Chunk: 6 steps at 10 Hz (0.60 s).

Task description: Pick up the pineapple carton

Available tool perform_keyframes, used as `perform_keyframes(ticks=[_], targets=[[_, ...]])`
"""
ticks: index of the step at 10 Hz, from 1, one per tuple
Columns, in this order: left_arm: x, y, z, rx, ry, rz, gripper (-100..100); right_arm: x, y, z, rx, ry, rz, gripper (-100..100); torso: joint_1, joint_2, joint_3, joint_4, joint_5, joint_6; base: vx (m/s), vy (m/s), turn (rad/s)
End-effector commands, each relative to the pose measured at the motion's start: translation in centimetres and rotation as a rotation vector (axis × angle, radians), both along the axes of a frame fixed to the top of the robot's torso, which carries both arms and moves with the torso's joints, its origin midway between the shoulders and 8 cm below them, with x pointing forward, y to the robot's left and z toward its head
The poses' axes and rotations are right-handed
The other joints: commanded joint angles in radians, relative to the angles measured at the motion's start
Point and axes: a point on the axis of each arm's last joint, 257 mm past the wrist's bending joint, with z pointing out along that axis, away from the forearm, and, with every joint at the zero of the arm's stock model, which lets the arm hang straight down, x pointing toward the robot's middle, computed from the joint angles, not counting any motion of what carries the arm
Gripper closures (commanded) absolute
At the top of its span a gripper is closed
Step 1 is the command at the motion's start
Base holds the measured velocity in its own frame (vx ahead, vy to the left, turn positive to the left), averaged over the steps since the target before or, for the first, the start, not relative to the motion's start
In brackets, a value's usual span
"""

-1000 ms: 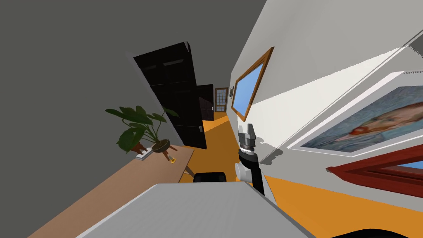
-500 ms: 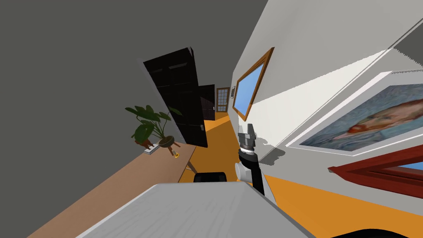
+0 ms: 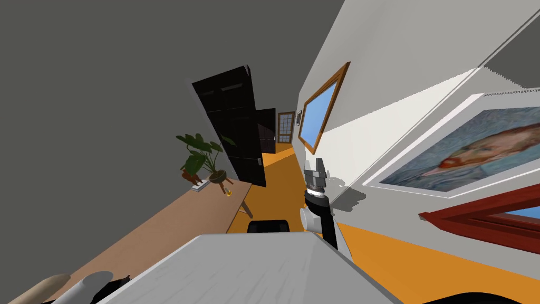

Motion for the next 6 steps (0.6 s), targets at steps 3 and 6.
perform_keyframes(ticks=[3,6], targets=[[5.7,0.0,0.8,0.012,-0.021,-0.038,100,0.0,0.0,0.0,0.0,0.0,0.0,0,-0.001,0.001,0.0,0.0,-0.001,-0.001,-0.088,-0.005,0.079],[8.5,0.3,1.7,0.028,-0.01,-0.054,100,0.0,0.0,0.0,0.0,0.0,0.0,0,-0.002,-0.003,-0.001,0.0,-0.002,-0.002,-0.056,-0.001,0.042]])
